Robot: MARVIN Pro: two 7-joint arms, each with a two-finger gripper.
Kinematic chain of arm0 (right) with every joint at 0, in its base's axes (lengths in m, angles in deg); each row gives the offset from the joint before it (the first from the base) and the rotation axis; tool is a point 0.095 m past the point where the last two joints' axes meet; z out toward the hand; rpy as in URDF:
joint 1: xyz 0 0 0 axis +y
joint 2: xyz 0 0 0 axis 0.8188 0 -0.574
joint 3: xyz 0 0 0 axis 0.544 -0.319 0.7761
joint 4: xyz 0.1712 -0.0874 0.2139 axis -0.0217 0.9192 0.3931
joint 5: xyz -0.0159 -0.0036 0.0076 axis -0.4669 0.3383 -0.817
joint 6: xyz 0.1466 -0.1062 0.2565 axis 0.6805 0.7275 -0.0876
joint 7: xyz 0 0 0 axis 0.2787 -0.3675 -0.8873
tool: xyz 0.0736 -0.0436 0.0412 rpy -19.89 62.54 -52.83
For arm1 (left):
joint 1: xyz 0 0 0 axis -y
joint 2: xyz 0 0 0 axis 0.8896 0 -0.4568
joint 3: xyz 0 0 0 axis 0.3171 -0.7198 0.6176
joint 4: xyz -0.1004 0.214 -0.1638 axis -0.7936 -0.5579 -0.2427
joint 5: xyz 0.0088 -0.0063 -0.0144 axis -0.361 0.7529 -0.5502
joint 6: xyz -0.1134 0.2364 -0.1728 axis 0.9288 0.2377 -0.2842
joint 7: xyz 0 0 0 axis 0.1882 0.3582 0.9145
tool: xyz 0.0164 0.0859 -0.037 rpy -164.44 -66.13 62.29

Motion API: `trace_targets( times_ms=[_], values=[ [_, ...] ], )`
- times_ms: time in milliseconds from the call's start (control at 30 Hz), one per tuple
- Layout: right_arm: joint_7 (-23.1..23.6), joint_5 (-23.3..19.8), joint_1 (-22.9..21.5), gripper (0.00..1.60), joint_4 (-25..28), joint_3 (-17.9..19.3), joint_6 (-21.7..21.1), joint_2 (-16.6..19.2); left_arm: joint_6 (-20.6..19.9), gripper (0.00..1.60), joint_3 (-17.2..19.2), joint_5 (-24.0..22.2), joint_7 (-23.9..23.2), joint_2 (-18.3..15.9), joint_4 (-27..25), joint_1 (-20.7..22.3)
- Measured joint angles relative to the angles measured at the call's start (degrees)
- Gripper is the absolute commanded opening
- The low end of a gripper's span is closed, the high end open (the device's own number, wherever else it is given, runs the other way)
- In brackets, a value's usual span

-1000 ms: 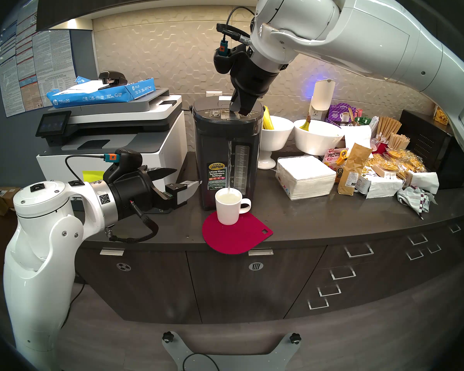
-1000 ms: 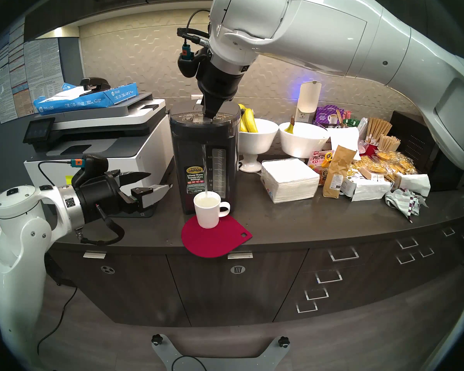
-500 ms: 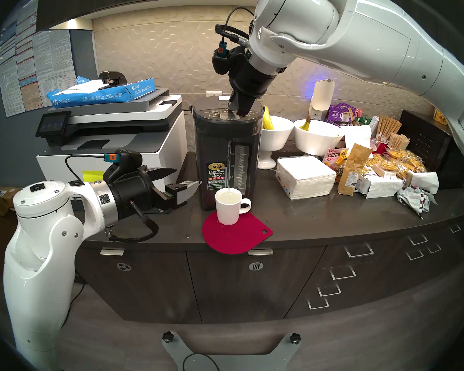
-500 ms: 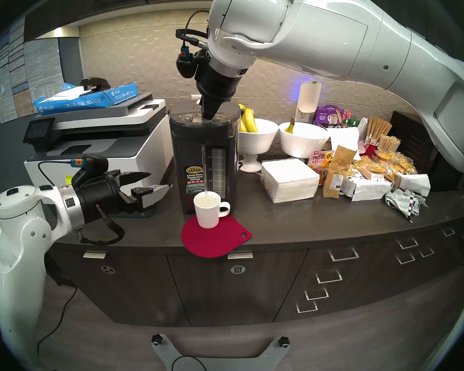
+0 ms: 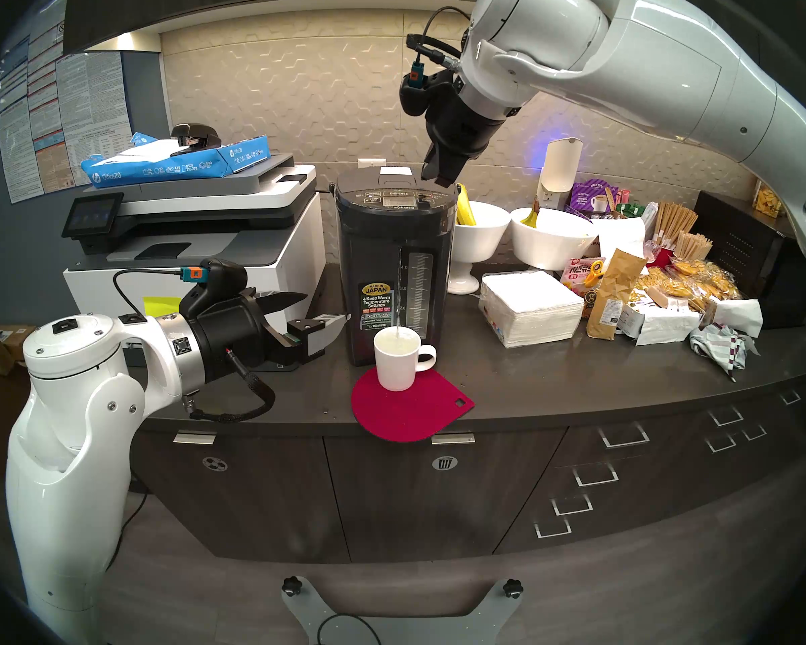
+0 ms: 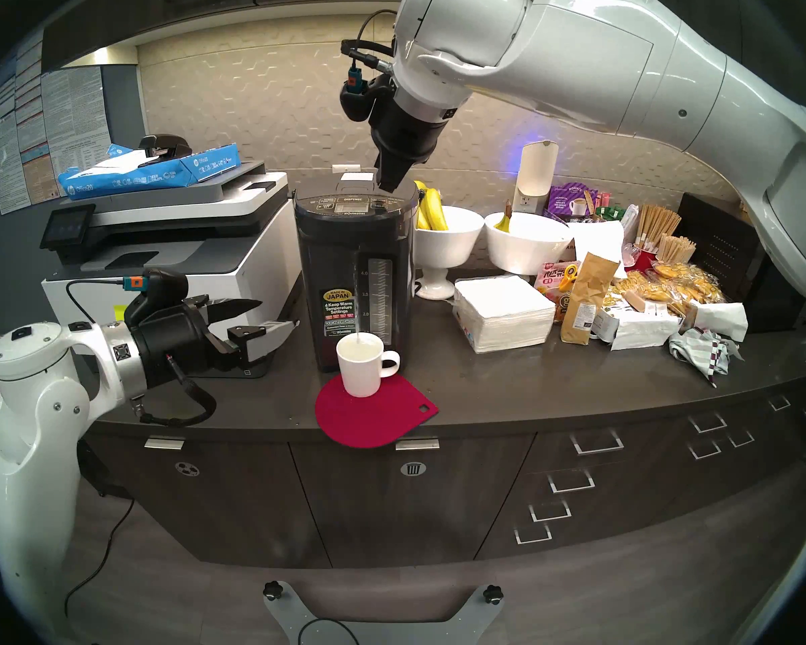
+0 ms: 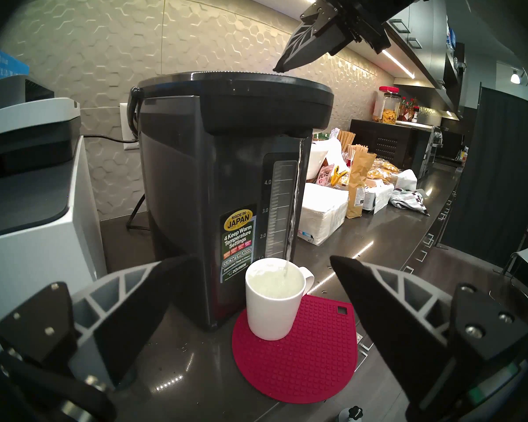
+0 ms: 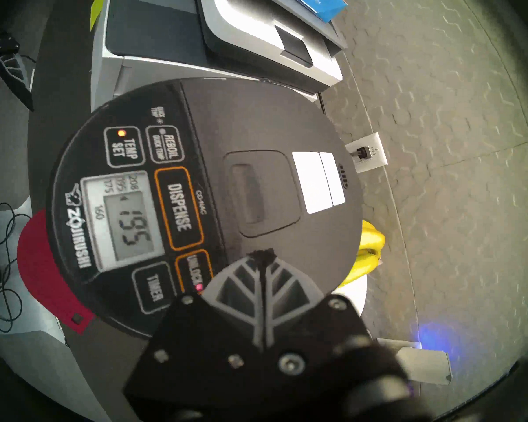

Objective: Press the water dispenser button and fill the cup

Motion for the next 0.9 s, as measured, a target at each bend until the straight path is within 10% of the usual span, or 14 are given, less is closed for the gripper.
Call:
trace_targets(
  times_ms=[900],
  values=[
    [6.04,-2.09,-7.98,0.0,6.36,9.86,-0.71,13.34,0.0,1.6,-0.01,-0.02,-0.01,0.0,0.03,0.01]
  ],
)
